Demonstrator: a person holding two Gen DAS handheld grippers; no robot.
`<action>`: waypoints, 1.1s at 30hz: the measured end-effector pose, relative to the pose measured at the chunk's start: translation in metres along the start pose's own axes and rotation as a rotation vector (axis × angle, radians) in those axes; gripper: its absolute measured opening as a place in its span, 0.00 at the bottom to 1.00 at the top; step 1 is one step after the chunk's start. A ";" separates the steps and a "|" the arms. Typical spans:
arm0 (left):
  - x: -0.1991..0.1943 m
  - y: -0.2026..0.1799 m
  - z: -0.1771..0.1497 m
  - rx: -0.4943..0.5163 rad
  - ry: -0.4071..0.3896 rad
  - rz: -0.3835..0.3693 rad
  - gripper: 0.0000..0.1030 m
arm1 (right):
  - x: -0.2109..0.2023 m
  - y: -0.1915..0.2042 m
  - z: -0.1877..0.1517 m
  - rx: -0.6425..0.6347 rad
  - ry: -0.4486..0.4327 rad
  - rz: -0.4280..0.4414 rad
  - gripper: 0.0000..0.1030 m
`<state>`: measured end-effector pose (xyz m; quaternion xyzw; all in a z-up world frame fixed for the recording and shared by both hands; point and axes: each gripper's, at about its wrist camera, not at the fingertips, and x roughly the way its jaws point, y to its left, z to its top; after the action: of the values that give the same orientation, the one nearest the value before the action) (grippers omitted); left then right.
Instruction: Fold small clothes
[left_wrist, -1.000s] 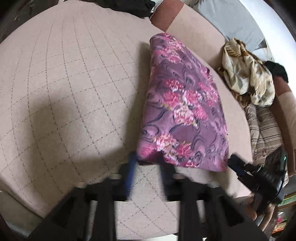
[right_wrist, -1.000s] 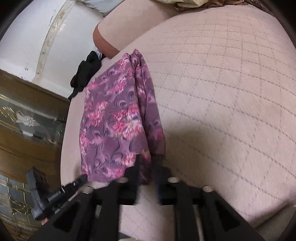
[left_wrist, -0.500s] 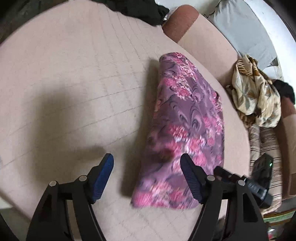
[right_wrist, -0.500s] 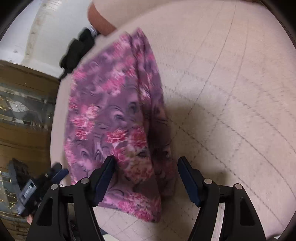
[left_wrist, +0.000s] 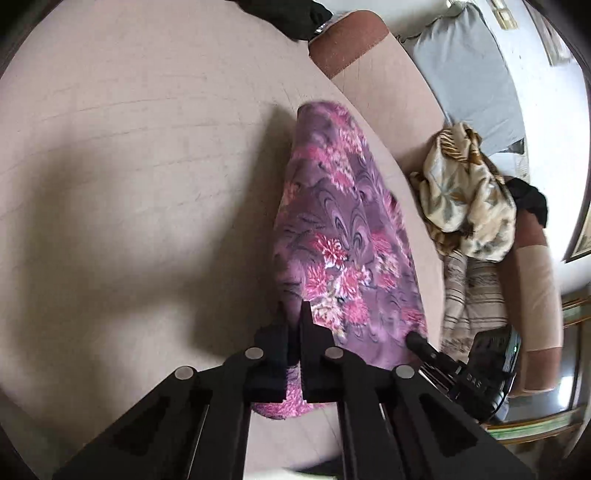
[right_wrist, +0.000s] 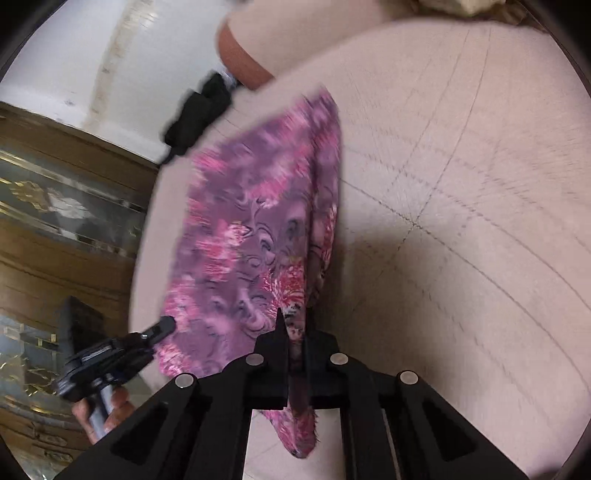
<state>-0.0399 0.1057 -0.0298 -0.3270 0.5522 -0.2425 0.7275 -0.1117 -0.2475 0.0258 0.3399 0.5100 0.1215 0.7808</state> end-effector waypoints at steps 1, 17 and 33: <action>-0.005 0.005 -0.010 -0.006 0.008 0.002 0.04 | -0.011 0.006 -0.010 -0.013 -0.008 0.020 0.06; -0.021 -0.039 0.005 0.194 -0.118 0.250 0.67 | -0.035 0.028 -0.005 -0.116 -0.043 -0.154 0.73; 0.085 -0.038 0.109 0.036 0.044 0.152 0.26 | 0.071 0.009 0.133 -0.130 0.041 -0.112 0.05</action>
<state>0.0887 0.0428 -0.0372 -0.2656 0.5869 -0.2036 0.7372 0.0383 -0.2567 0.0145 0.2571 0.5349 0.1174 0.7962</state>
